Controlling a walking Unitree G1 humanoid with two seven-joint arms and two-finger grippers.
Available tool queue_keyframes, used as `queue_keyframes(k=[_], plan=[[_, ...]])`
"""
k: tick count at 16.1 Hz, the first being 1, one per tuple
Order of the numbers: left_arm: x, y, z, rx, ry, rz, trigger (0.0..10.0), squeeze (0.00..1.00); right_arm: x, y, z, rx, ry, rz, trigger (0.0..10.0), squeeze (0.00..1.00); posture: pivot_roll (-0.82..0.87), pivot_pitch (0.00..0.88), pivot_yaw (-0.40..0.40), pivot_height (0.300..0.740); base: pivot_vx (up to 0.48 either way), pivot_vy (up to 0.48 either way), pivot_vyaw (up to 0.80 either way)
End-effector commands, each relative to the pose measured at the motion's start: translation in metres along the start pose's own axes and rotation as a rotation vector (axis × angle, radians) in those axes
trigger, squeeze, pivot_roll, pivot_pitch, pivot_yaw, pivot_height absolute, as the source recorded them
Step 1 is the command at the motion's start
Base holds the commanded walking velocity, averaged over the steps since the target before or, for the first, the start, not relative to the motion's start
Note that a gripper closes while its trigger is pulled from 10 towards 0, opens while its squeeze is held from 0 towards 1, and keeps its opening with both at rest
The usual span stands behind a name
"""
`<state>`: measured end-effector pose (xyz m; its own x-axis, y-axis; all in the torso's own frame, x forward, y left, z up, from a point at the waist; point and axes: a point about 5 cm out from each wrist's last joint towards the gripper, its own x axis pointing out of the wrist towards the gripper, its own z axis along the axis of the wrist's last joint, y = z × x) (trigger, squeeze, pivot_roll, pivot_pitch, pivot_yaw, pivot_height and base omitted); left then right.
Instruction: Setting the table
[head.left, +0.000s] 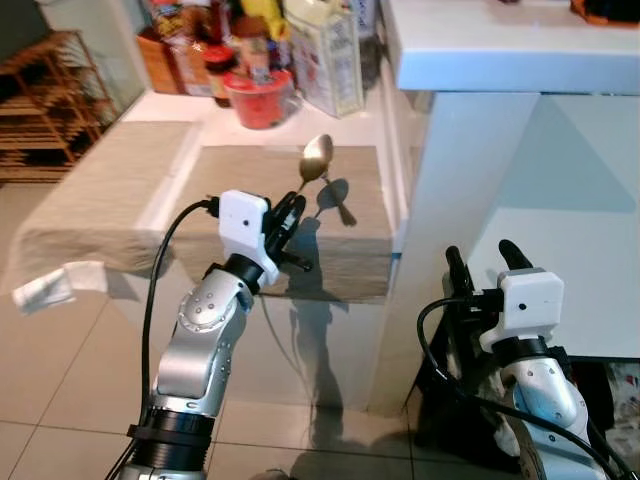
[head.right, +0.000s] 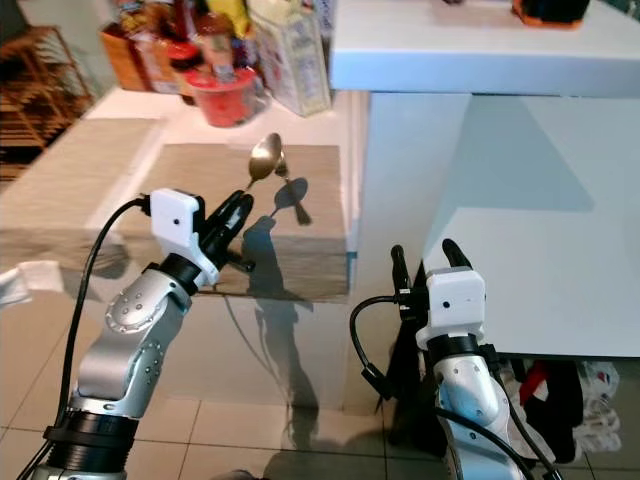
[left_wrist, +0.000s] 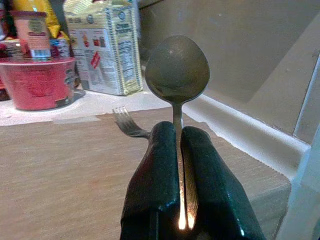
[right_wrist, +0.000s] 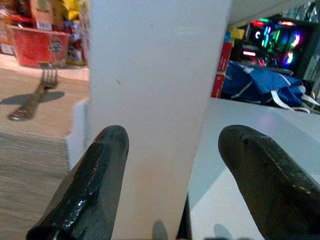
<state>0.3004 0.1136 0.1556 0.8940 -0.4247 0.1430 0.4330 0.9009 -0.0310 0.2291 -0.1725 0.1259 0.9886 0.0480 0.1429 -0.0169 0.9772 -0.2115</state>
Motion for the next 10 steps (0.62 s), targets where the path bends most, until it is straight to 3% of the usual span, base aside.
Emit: queue_keyframes(k=[1, 3, 10], plan=[[0.0027, 0.0013, 0.003, -0.005, -0.001, 0.011, 0.0, 0.0, -0.0001, -0.0016, 0.0, 0.009, 0.0, -0.003, 10.0, 0.0, -0.1, 0.021, 0.058, 0.74, -0.428, 0.0, 0.0], [0.0034, 0.0015, 0.0028, -0.005, 0.001, 0.013, 0.0, 0.0, -0.0004, -0.0017, 0.0, 0.007, 0.001, -0.002, 10.0, 0.0, -0.1, 0.02, 0.058, 0.74, -0.422, 0.0, 0.0], [0.0046, -0.0003, 0.0045, 0.009, -0.008, -0.019, 0.0, 0.0, -0.0013, -0.0021, -0.0022, 0.005, 0.011, -0.003, 10.0, 0.0, -0.1, 0.016, 0.06, 0.74, 0.0, 0.0, 0.0]])
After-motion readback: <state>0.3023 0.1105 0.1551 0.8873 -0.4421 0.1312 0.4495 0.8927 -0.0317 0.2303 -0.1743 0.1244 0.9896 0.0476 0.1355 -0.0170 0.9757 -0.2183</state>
